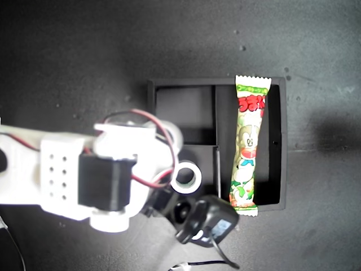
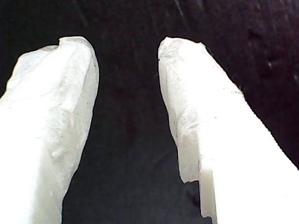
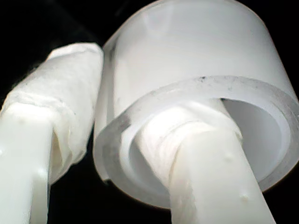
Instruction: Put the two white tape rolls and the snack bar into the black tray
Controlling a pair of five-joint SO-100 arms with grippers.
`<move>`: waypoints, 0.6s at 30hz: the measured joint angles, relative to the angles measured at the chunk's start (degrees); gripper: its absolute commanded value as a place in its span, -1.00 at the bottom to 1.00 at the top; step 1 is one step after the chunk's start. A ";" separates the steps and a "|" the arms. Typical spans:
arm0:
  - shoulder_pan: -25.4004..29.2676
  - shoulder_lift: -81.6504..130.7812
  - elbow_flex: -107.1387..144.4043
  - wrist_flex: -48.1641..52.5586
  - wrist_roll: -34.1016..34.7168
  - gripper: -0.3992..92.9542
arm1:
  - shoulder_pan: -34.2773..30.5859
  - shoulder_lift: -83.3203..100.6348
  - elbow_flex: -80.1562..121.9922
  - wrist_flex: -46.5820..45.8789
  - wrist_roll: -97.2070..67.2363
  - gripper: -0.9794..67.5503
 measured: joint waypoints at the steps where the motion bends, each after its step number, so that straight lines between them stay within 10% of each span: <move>1: -0.62 -0.88 -1.05 0.26 0.44 -0.96 | 0.00 0.00 0.09 0.00 0.00 -0.72; 18: -6.24 -15.29 -11.87 0.44 2.81 -0.79 | -0.09 0.00 1.05 -0.70 0.00 -0.72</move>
